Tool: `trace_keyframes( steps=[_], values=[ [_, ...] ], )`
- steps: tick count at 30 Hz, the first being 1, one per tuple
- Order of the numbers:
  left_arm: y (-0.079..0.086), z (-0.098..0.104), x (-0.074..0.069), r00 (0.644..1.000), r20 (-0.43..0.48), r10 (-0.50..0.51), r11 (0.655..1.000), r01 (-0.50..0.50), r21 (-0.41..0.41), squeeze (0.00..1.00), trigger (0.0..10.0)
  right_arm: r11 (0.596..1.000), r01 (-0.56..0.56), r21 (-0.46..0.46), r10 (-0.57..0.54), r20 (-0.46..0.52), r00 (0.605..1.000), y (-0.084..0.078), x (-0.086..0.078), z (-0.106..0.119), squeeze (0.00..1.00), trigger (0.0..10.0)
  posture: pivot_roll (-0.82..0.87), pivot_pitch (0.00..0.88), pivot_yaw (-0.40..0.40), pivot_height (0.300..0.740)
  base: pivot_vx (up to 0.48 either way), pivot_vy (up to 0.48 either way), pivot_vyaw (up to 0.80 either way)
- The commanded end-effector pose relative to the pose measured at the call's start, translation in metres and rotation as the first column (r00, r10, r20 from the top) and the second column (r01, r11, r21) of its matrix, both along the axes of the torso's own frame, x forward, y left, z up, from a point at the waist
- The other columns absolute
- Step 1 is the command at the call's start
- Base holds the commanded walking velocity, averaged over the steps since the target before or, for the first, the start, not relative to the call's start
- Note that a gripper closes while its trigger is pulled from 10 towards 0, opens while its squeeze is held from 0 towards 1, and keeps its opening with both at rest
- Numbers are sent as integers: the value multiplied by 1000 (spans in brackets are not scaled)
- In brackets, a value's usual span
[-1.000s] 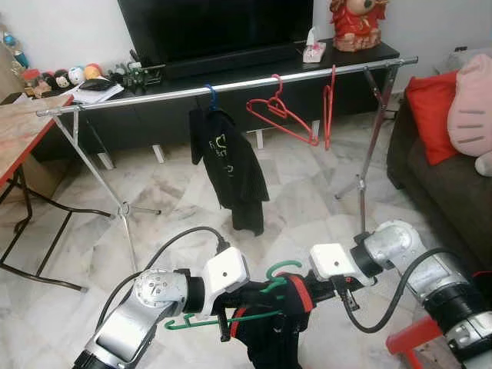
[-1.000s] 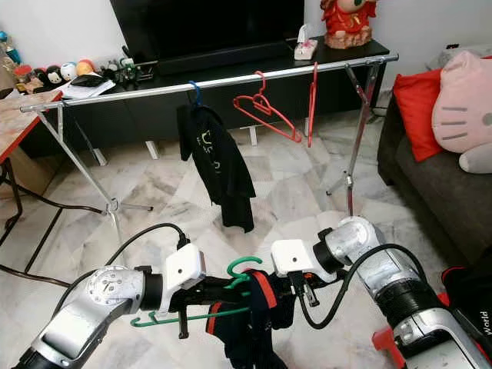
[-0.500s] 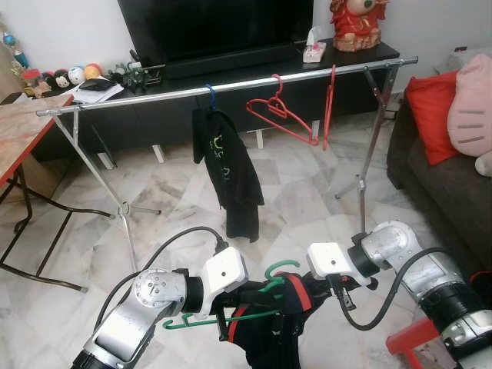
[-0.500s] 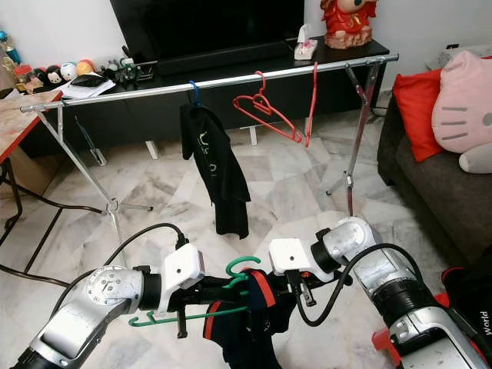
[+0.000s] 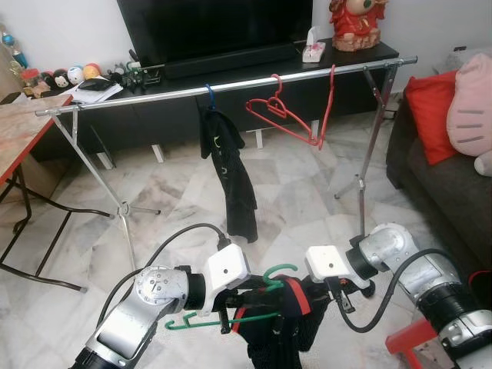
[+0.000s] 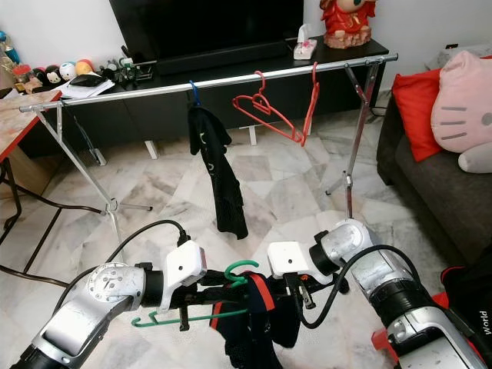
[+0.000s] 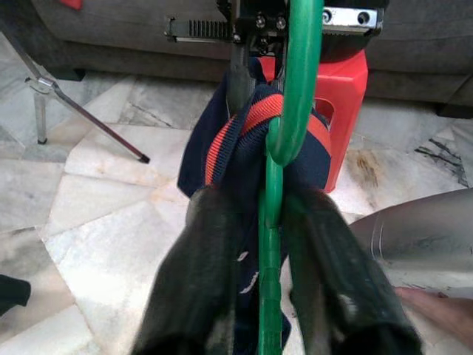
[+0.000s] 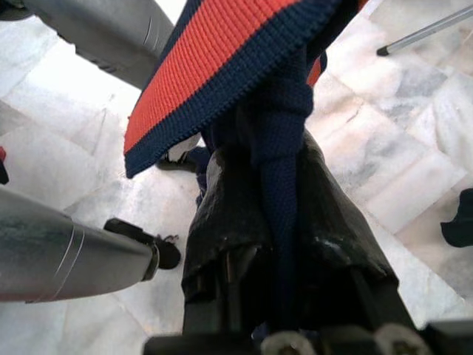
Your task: Hang hanger
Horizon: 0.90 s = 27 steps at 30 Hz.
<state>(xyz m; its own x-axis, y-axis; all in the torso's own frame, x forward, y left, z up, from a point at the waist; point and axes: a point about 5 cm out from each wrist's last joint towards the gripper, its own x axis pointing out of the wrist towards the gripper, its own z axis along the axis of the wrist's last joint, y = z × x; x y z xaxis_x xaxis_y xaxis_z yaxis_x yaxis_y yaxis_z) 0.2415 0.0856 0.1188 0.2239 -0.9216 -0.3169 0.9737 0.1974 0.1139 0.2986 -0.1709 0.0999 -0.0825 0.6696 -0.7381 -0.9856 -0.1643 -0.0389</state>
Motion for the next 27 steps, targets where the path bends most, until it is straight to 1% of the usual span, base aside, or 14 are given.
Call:
trace_keyframes(
  steps=[1,7,8,9,13,15,16,18,20,21,24,25,26,27],
  values=[
    [6,5,3,1000,23,10,1000,-10,4,1000,10000,1000,-28,5,28,51,998,7,7,10,0,0,-101,0,124,740,0,0,0],
    [7,6,4,1000,21,7,1000,-7,8,1000,10000,1000,-26,-4,26,57,998,6,7,10,0,0,-101,0,124,740,0,0,0],
    [10,6,4,1000,24,3,1000,-3,24,1000,10000,1000,-3,-22,4,72,997,2,10,9,0,0,-102,0,122,740,0,0,0],
    [16,7,4,1000,26,-3,999,2,54,1000,10000,998,44,-50,-38,101,994,-5,14,9,0,0,-102,0,122,740,0,0,0],
    [25,7,5,999,31,11,996,-14,88,1000,10000,988,97,-119,-80,141,987,-16,16,3,0,0,-102,0,123,740,0,0,0],
    [29,6,6,999,32,21,995,-24,100,1000,10000,984,121,-131,-102,147,984,-21,16,0,0,0,-101,0,123,740,0,0,0],
    [29,6,6,999,32,21,995,-24,100,1000,10000,984,121,-131,-102,147,984,-21,16,0,0,0,-101,0,123,740,0,0,0],
    [35,7,7,999,36,41,993,-45,108,1000,10000,981,152,-122,-133,147,980,-24,15,-2,0,0,-102,0,122,740,0,0,0],
    [40,8,7,998,40,56,991,-60,116,1000,10000,976,186,-111,-167,160,973,-26,16,-3,0,0,-102,0,122,740,0,0,0],
    [44,9,7,997,43,71,990,-76,123,1000,10000,969,225,-107,-203,184,962,-29,18,-4,0,0,-104,0,121,740,0,0,0],
    [51,10,7,994,50,100,986,-106,127,1000,10000,950,296,-101,-269,222,937,-33,22,-7,0,0,-102,0,119,740,0,0,0],
    [57,10,6,989,55,137,982,-143,124,1000,10000,937,332,-111,-301,233,925,-36,21,-12,0,0,-102,0,118,740,0,0,0],
    [61,10,5,986,53,159,979,-164,120,1000,10000,931,347,-116,-315,230,921,-38,19,-16,0,0,-101,0,118,740,0,0,0],
    [61,10,5,986,53,159,979,-164,120,1000,10000,931,347,-116,-315,230,921,-38,19,-16,0,0,-101,0,118,740,0,0,0]
  ],
)
